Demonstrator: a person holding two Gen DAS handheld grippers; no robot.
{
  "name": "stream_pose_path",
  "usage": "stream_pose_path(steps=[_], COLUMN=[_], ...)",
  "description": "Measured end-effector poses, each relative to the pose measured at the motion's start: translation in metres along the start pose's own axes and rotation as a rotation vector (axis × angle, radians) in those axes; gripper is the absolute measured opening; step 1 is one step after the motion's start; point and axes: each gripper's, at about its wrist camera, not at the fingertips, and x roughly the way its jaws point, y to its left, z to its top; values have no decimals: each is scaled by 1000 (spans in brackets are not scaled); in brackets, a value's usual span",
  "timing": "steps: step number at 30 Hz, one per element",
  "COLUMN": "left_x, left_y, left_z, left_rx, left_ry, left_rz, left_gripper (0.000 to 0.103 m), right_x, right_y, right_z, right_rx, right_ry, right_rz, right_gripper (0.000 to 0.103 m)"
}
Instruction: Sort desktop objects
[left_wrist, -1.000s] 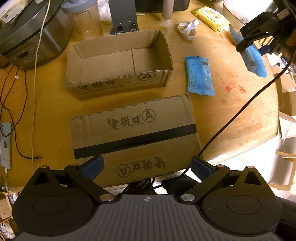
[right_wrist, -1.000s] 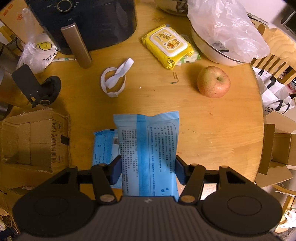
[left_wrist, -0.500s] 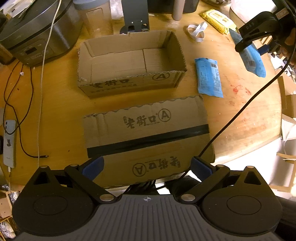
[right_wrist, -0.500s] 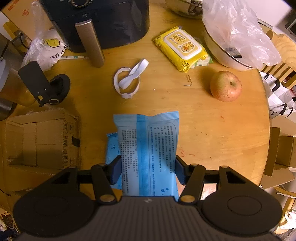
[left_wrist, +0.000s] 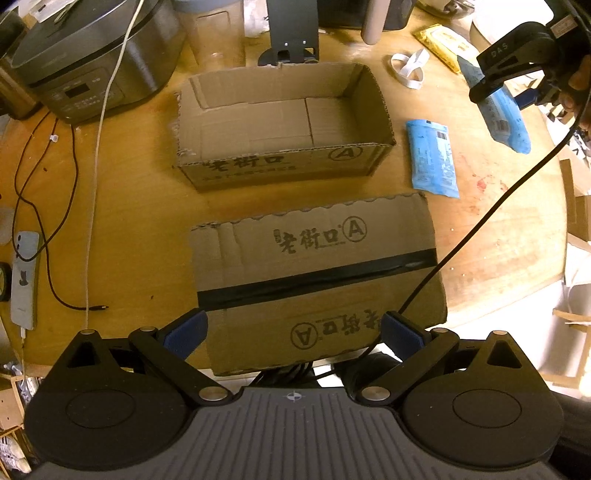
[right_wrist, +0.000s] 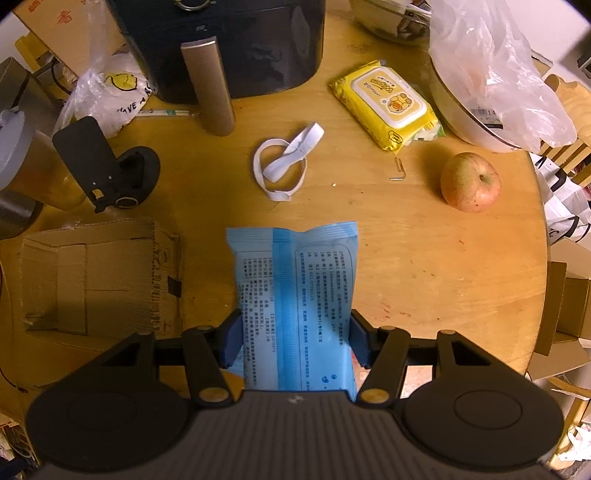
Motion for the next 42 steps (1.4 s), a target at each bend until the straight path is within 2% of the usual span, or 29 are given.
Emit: stream_pose_path(steps=[42], left_x=[-2], left_y=[53], left_z=[-5], left_rx=[-45], left_ry=[2], left_rz=[9], left_gripper=[103], right_x=[4], right_y=[67], right_z=[9], right_rx=[-36], right_ry=[-6], right_rz=[23], right_gripper=[56])
